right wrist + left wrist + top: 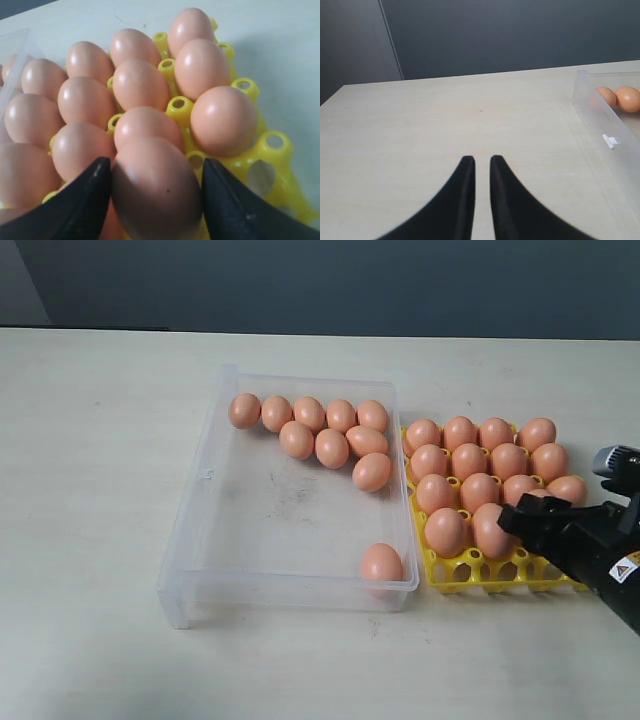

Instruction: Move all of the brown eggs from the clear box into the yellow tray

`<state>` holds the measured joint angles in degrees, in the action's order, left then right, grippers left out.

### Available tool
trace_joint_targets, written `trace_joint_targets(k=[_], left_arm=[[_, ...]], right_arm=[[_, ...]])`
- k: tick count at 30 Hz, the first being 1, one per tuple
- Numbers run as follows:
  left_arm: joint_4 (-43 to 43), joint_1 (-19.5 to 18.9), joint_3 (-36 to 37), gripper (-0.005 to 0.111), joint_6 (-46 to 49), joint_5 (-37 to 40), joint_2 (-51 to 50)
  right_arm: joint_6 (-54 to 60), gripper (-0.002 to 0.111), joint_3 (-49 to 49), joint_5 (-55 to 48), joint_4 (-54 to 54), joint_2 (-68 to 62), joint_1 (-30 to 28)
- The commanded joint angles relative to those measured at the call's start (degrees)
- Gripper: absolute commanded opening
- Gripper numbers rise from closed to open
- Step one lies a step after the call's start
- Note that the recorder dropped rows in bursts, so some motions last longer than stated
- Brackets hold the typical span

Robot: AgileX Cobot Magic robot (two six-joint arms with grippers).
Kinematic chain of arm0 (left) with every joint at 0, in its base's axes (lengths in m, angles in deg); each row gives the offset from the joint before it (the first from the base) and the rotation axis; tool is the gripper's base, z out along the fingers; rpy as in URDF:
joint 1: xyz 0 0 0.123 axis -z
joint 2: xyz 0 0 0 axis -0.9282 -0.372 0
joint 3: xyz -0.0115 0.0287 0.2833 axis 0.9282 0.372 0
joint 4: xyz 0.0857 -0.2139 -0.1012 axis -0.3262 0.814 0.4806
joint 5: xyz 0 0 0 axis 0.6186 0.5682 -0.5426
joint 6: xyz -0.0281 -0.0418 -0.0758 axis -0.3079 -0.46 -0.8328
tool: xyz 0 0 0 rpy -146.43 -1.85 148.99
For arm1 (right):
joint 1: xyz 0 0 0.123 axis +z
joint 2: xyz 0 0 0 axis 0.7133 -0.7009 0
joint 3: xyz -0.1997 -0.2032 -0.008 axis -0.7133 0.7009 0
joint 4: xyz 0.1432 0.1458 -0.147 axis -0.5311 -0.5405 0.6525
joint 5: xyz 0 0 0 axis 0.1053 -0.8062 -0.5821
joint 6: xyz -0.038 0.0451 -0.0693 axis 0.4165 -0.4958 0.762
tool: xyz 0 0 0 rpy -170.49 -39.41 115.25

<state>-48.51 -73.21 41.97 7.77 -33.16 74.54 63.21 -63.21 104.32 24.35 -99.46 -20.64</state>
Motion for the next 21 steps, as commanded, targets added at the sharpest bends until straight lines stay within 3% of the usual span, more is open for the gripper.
trace_joint_targets(k=[1, 10, 13, 18, 21], left_arm=[[0.1, 0.0, 0.3, 0.012, -0.1, -0.7, -0.1], [0.1, 0.0, 0.3, 0.012, -0.1, -0.7, -0.1], [0.1, 0.0, 0.3, 0.012, -0.1, -0.7, -0.1], [0.1, 0.0, 0.3, 0.012, -0.1, -0.7, -0.1], [0.1, 0.0, 0.3, 0.012, -0.1, -0.7, -0.1]], right_arm=[[-0.7, -0.001, 0.2, 3.4, 0.6, -1.6, -0.2], [-0.8, 0.0, 0.2, 3.5, 5.4, -2.8, -0.2], [-0.8, 0.011, 0.2, 2.6, 6.3, -2.8, -0.2], [-0.8, 0.04, 0.2, 2.0, 3.4, -2.8, -0.2], [-0.8, 0.05, 0.2, 2.0, 3.4, -2.8, -0.2]])
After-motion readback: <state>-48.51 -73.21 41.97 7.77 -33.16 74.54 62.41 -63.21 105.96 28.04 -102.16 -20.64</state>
